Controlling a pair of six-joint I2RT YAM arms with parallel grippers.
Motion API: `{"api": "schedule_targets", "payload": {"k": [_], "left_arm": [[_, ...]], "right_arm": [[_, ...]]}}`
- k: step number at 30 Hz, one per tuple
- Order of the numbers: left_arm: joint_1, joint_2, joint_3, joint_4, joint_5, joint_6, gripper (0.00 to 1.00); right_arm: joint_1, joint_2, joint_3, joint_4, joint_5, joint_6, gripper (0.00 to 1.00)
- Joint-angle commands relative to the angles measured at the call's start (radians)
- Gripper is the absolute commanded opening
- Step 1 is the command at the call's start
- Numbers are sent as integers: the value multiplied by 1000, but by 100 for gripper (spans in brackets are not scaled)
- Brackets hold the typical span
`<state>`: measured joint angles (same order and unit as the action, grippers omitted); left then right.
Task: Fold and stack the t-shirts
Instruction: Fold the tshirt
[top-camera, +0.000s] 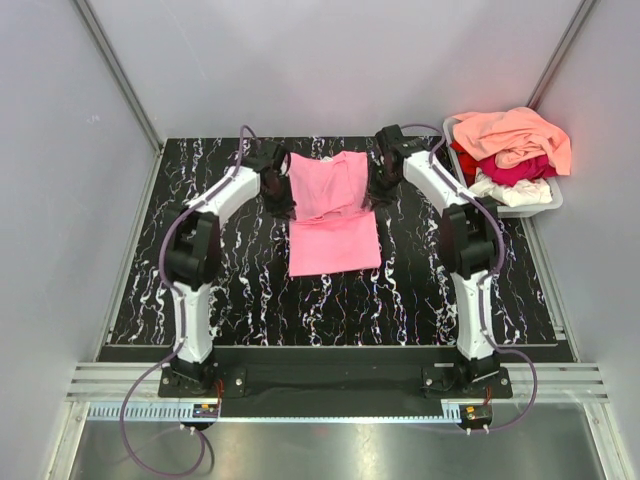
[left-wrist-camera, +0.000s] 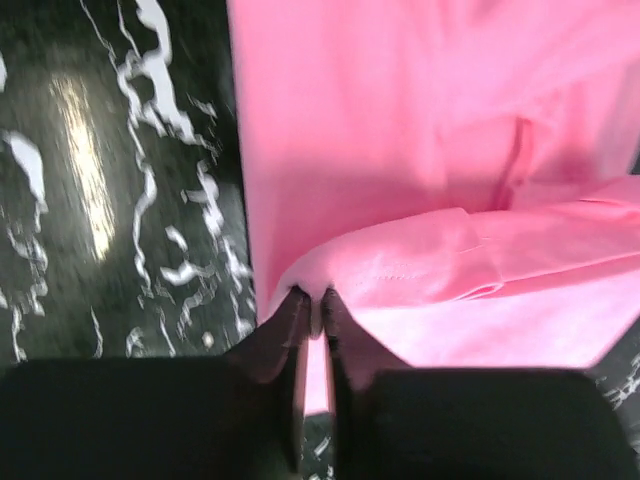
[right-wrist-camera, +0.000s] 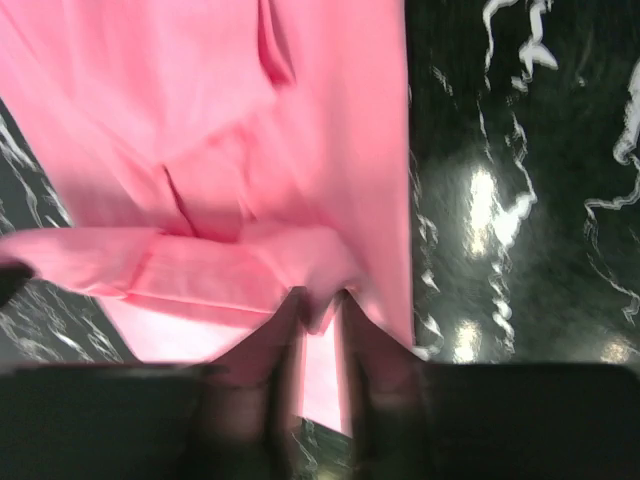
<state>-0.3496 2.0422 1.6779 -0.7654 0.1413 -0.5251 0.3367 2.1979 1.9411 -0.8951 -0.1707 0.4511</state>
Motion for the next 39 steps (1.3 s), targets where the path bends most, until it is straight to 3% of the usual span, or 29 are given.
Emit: {"api": "schedule_targets", "payload": {"k": [1, 2, 3, 4, 7, 9, 11, 14, 15, 19, 21, 22, 26, 30, 34, 39], "left_arm": [[49, 94, 159, -34, 89, 27, 31], [64, 116, 198, -43, 98, 27, 35], [70, 136, 242, -84, 98, 20, 38], [80, 171, 334, -103, 104, 13, 44], [96, 207, 533, -179, 115, -1, 51], [98, 169, 565, -181, 116, -6, 55], [97, 109, 501, -152, 124, -13, 60], [92, -54, 242, -13, 122, -38, 60], [89, -127, 112, 17, 123, -42, 60], [61, -262, -145, 136, 119, -65, 58], [31, -299, -213, 184, 118, -81, 57], [9, -306, -260, 196, 121, -87, 55], [-32, -323, -337, 241, 119, -111, 53], [-45, -335, -388, 250, 121, -119, 52], [-46, -347, -391, 222, 113, -102, 51], [-48, -356, -443, 239, 116, -105, 50]], "right_arm": [[-39, 115, 171, -43, -18, -25, 62], [-48, 146, 277, -86, -38, -20, 76], [-57, 178, 338, -111, -49, -19, 82], [-71, 231, 460, -140, -44, -12, 85], [-77, 269, 617, -240, -46, -5, 87], [-76, 196, 584, -231, -55, -3, 87], [-74, 111, 414, -154, -50, -11, 88], [-76, -74, 120, -29, -46, -15, 87], [-76, -146, 55, -4, -50, -18, 84], [-76, -236, -230, 139, -183, -8, 66], [-76, -205, -252, 197, -277, -11, 57], [-76, -185, -232, 203, -300, -12, 47], [-80, -63, -137, 208, -372, -23, 23], [-105, 86, -61, 242, -426, -5, 13], [-143, 177, -36, 321, -522, 15, 12], [-160, 293, -39, 527, -804, 43, 13]]}}
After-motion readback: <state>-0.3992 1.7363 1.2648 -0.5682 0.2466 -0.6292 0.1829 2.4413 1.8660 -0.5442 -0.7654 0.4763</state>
